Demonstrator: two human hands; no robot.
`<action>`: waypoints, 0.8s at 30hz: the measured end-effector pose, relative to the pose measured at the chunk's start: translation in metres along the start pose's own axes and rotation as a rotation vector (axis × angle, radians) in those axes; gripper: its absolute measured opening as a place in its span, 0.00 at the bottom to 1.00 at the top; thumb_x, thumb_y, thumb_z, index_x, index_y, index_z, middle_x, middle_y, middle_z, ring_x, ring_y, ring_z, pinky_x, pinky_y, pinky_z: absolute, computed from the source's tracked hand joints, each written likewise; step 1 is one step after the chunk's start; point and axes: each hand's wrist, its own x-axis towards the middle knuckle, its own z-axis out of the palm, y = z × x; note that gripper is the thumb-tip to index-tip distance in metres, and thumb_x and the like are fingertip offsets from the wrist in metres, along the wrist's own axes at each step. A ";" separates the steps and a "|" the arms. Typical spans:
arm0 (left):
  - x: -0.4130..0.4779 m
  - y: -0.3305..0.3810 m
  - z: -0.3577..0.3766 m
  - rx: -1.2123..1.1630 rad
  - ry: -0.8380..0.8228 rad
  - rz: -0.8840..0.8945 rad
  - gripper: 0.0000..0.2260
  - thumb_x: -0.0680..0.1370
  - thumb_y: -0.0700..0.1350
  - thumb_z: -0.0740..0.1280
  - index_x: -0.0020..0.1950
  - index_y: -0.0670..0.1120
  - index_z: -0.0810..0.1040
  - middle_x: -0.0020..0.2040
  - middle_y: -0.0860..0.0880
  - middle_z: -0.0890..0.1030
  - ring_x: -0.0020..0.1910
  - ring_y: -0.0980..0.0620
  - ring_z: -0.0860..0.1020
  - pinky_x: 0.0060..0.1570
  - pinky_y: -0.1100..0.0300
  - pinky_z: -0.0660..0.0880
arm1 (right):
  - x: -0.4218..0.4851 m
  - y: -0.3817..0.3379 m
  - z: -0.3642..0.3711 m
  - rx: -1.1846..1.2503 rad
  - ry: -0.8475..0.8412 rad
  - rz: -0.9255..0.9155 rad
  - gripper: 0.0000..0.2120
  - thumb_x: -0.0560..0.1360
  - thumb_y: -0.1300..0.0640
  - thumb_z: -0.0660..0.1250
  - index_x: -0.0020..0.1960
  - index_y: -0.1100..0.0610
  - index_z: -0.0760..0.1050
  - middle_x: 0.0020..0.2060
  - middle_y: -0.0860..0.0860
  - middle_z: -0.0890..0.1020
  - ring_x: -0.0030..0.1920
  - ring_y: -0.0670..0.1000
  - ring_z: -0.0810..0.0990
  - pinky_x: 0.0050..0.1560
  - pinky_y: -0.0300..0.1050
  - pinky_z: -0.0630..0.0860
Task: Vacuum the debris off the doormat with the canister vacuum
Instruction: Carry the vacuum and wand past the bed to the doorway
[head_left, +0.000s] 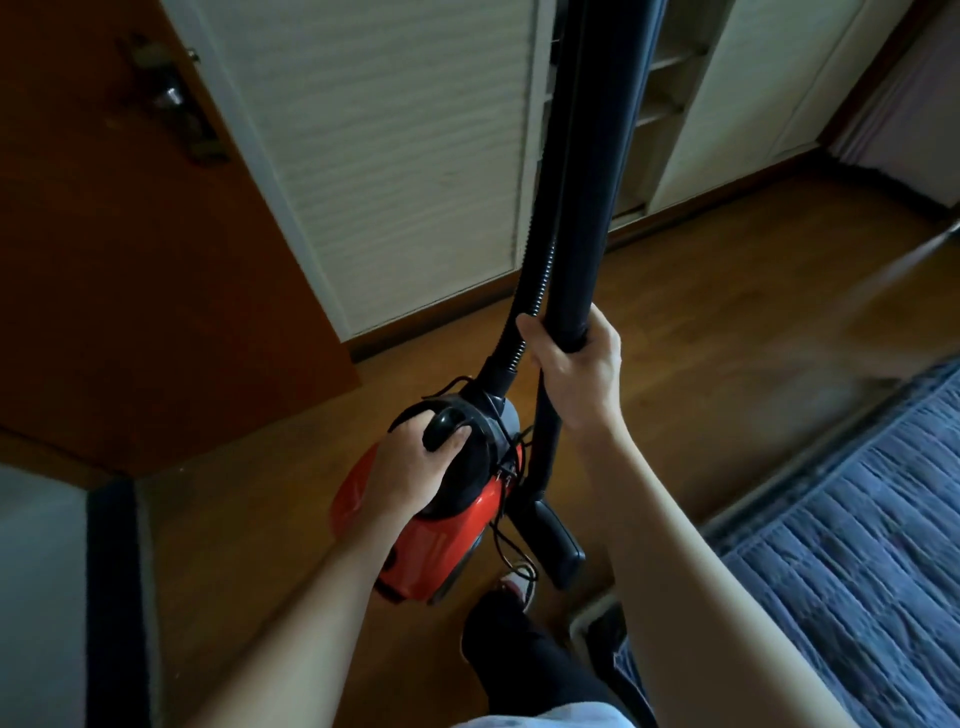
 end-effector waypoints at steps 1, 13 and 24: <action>0.020 0.006 0.005 0.002 -0.009 0.016 0.13 0.79 0.57 0.68 0.37 0.55 0.72 0.36 0.55 0.78 0.39 0.57 0.79 0.39 0.59 0.75 | 0.020 0.005 -0.003 -0.005 0.016 0.005 0.14 0.75 0.67 0.74 0.38 0.56 0.71 0.31 0.50 0.74 0.31 0.45 0.72 0.34 0.34 0.71; 0.217 0.085 0.058 -0.007 -0.148 0.154 0.16 0.79 0.54 0.69 0.34 0.49 0.72 0.29 0.55 0.75 0.33 0.58 0.77 0.32 0.66 0.69 | 0.193 0.041 -0.060 -0.046 0.237 0.026 0.12 0.76 0.65 0.74 0.42 0.67 0.72 0.35 0.66 0.76 0.33 0.55 0.74 0.36 0.45 0.75; 0.398 0.144 0.125 0.022 -0.313 0.294 0.14 0.79 0.55 0.69 0.35 0.56 0.72 0.33 0.58 0.77 0.35 0.62 0.76 0.34 0.71 0.66 | 0.335 0.081 -0.111 -0.108 0.477 0.073 0.13 0.77 0.64 0.74 0.43 0.69 0.72 0.35 0.62 0.75 0.34 0.54 0.72 0.36 0.44 0.73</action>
